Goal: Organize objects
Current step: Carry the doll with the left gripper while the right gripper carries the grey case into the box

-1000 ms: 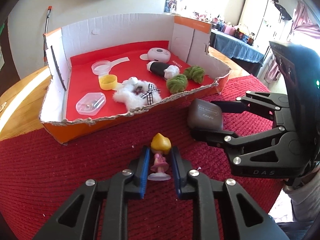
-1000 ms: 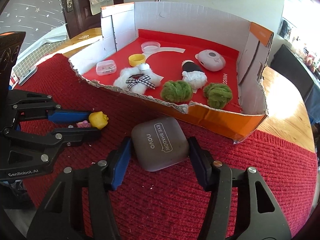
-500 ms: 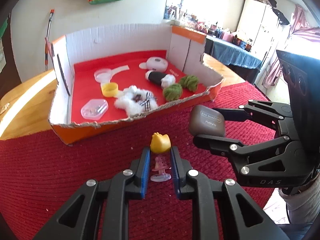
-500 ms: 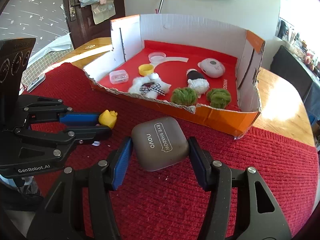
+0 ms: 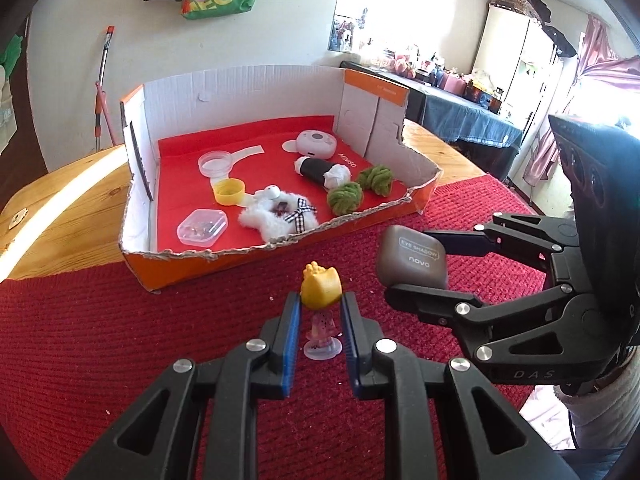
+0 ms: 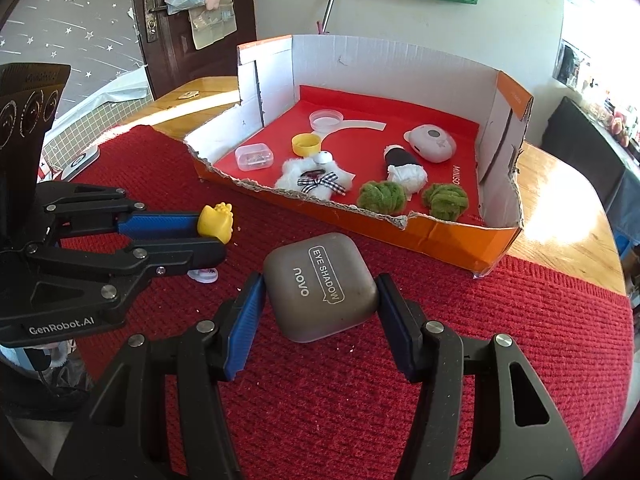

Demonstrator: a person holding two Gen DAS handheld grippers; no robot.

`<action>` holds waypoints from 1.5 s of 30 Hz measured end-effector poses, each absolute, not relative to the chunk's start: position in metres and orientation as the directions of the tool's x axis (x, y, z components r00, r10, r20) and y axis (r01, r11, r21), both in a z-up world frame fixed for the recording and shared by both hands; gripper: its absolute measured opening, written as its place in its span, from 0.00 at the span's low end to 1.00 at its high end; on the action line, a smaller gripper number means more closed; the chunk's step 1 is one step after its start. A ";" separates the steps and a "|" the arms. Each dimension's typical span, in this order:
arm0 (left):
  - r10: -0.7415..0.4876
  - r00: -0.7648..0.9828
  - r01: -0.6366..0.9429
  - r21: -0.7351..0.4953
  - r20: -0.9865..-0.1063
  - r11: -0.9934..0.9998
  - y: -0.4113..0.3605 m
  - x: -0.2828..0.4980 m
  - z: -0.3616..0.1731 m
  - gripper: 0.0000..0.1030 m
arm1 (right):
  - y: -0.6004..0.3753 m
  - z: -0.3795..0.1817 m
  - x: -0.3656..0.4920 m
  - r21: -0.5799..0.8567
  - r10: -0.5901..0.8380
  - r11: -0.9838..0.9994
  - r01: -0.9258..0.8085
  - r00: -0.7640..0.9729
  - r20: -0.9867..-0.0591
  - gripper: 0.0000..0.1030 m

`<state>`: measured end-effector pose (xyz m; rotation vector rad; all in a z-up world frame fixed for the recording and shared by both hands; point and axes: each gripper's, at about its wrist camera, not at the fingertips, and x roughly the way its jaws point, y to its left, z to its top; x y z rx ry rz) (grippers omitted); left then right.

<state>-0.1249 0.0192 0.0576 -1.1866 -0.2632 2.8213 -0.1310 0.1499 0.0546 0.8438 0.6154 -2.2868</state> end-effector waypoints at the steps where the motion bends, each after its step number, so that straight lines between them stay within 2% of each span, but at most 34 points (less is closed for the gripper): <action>1: 0.130 -0.700 0.004 -0.186 -0.702 -0.983 0.019 -0.125 0.058 0.20 | 0.150 0.054 -0.131 -0.203 -0.387 -0.700 0.685 -0.603 -0.698 0.53; 18: 0.128 -0.719 0.018 -0.202 -0.683 -0.979 0.012 -0.120 0.069 0.20 | 0.149 0.059 -0.126 -0.177 -0.412 -0.700 0.692 -0.593 -0.692 0.53; 33: 0.080 -0.732 0.073 -0.194 -0.676 -0.978 -0.013 -0.137 0.094 0.20 | 0.138 0.092 -0.129 -0.186 -0.445 -0.687 0.703 -0.609 -0.656 0.53; 45: -0.019 -0.673 0.118 -0.081 -0.740 -0.990 -0.039 -0.191 0.103 0.20 | 0.116 0.120 -0.174 -0.208 -0.431 -0.682 0.701 -0.615 -0.660 0.53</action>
